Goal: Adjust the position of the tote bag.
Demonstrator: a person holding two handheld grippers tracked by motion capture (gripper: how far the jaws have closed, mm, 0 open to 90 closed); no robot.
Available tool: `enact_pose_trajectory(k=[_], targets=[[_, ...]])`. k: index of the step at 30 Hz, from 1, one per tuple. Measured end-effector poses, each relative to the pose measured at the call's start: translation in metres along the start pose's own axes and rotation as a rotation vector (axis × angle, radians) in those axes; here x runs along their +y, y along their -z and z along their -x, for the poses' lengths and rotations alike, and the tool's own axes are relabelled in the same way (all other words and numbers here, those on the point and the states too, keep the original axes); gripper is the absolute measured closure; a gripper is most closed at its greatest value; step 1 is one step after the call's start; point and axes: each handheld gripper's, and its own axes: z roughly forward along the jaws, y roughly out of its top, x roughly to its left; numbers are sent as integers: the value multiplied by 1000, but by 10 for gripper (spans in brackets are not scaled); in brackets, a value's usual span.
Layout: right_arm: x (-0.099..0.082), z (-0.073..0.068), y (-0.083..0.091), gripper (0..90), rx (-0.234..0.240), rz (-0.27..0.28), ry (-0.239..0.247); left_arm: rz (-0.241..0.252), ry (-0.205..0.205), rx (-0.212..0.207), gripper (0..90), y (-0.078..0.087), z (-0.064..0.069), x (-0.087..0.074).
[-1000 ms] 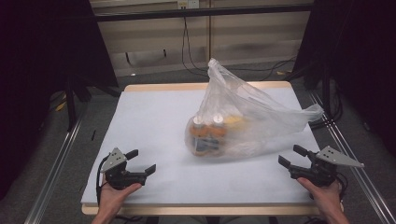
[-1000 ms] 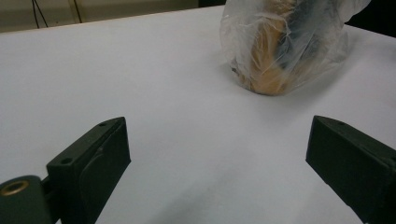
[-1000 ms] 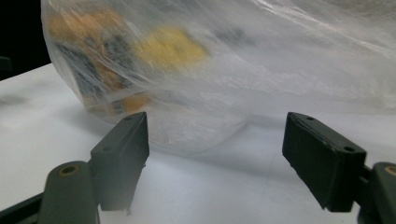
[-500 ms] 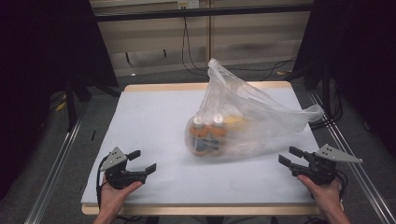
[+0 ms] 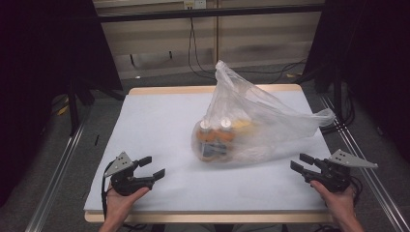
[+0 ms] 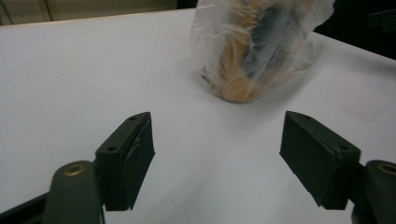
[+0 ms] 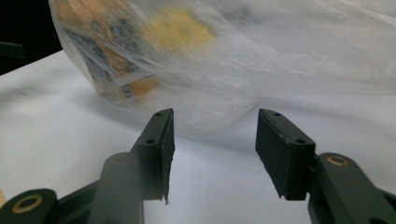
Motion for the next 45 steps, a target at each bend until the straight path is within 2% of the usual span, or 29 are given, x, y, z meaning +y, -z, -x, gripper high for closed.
enact_pose_trajectory(k=[1, 2, 4, 5, 7, 10, 11, 14, 17, 18, 20, 22, 23, 24, 25, 27, 28, 29, 34, 37, 38, 45], targets=[[1, 1, 0, 477, -3, -6, 7, -2, 1, 0, 268, -1, 2, 1], [2, 3, 2, 480, -6, -4, -3, 0, 0, -29, 290, -5, 5, 2], [2, 3, 3, 481, -12, 1, -4, -6, -7, -29, 292, -6, 7, 3], [3, 4, 4, 487, -10, 4, -12, -1, -5, -42, 299, -8, 10, 4], [4, 5, 5, 488, -22, 5, -10, -7, -18, -69, 298, -11, 14, 7], [7, 4, 4, 492, -32, 1, 8, -13, -55, -70, 304, -13, 19, 15], [11, 4, 4, 499, -39, -1, 22, -12, -38, -82, 312, -16, 21, 21], [13, 5, 5, 499, -45, 1, 26, -27, -24, -90, 309, -18, 23, 26], [16, 14, 8, 498, -51, 8, 11, -42, -85, -94, 333, -19, 30, 34], [16, 14, 8, 498, -51, 8, 11, -41, -91, -91, 333, -18, 32, 36], [22, 18, 12, 498, -66, 19, 6, -14, -78, -113, 351, -22, 34, 43], [24, 19, 13, 498, -74, 16, 1, 0, -88, -113, 358, -29, 35, 53], [24, 19, 13, 498, -74, 16, 1, 0, -88, -113, 360, -29, 35, 53], [26, 21, 13, 498, -85, 8, 7, 9, -96, -123, 363, -35, 35, 62], [27, 21, 13, 499, -89, 8, 6, 9, -96, -123, 377, -35, 35, 62], [28, 22, 12, 498, -93, 9, 7, 24, -99, -129, 392, -41, 34, 73], [32, 25, 12, 499, -102, 8, 18, 42, -96, -146, 408, -46, 34, 81], [32, 25, 12, 499, -102, 8, 18, 42, -96, -146, 417, -46, 34, 81], [46, 36, 12, 530, -120, 22, 40, 43, -144, -155, 441, -56, 36, 105], [50, 39, 12, 550, -113, 35, 32, 55, -143, -155, 456, -60, 34, 118], [54, 42, 13, 538, -140, 40, 45, 61, -145, -159, 475, -62, 31, 125], [60, 56, 10, 501, -166, 37, 17, 58, -156, -168, 539, -75, 26, 143]])
